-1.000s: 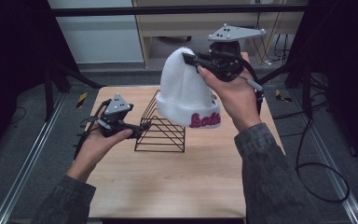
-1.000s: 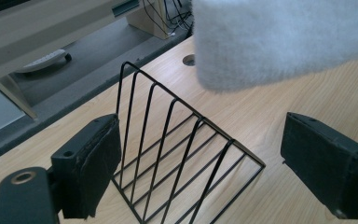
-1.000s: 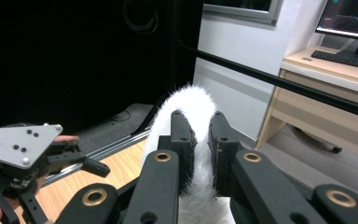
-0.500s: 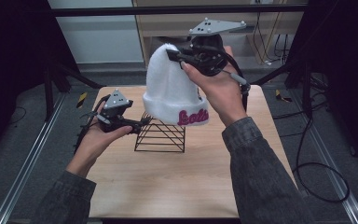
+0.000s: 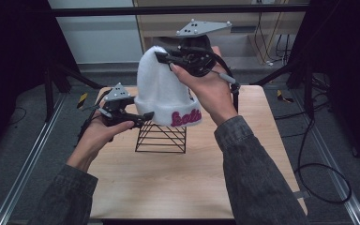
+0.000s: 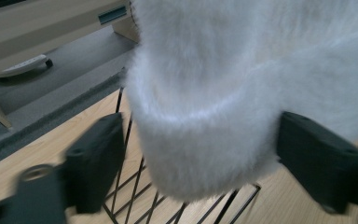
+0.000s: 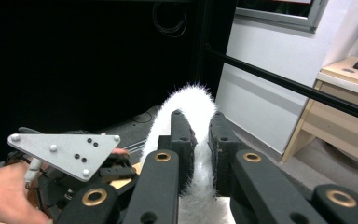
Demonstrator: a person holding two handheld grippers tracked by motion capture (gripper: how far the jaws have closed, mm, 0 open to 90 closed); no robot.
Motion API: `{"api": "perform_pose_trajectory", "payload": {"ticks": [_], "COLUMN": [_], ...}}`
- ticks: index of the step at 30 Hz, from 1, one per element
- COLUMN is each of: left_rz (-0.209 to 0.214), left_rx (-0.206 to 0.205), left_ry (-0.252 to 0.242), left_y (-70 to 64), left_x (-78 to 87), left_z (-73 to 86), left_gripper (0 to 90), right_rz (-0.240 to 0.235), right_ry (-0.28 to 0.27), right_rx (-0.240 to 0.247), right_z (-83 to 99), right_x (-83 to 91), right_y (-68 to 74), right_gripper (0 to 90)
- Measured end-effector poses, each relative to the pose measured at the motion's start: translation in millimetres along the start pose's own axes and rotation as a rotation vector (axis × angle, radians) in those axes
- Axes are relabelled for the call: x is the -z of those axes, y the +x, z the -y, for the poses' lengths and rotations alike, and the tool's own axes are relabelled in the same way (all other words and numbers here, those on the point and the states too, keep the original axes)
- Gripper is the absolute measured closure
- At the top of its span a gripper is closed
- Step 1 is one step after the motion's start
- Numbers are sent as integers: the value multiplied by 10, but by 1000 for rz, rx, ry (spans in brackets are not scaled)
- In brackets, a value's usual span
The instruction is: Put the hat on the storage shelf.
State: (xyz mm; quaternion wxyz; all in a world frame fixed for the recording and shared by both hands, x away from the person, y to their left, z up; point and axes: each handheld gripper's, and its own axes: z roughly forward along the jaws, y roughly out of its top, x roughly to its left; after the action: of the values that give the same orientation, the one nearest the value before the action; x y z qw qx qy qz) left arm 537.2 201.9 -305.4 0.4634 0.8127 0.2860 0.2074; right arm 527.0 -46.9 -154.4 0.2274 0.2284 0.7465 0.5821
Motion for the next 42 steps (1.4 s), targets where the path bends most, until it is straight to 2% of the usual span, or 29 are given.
{"api": "perform_pose_trajectory", "payload": {"ticks": [1, 2, 3, 6, 8, 12, 15, 21, 32, 34, 42], "left_rz": [2, 2, -16, -29, -39, -88, -108, -146, -161, -170, -164], "left_rx": [-2, -2, 15, 22, 23, 14, 3, 28, 42, 29, 52], "left_ry": [6, 6, 14, 28, 26, 5, 2, -48, -63, -60, -34], "left_y": [4, 4, 24, 37, 33, 16, 15, 31, 60, 80, 153], "left_x": [-4, -4, -4, 4, 21, 130, 172, 287, 368, 362, 299], "left_z": [0, 0, -1, -8, -15, -37, -42, -62, -56, -45, 51], "left_gripper": [290, 357, 494, 667, 719, 746, 747, 754, 755, 755, 754], "right_rz": [-3, -3, -13, -17, -13, 4, 15, 49, 71, 70, 73], "right_ry": [0, 0, 2, 5, 5, 2, 3, 2, 23, 31, 54], "right_rx": [2, 2, 7, 3, 1, 1, -5, -31, -33, -39, -44], "right_z": [4, 4, 27, 57, 66, 74, 88, 153, 166, 184, 264], "right_x": [-11, -11, -36, -58, -54, -27, -15, 7, -18, -53, -232], "right_y": [2, 2, -7, -38, -62, -120, -154, -278, -323, -340, -365], "right_gripper": [834, 834, 834, 834, 834, 834, 834, 834, 833, 832, 831]}}
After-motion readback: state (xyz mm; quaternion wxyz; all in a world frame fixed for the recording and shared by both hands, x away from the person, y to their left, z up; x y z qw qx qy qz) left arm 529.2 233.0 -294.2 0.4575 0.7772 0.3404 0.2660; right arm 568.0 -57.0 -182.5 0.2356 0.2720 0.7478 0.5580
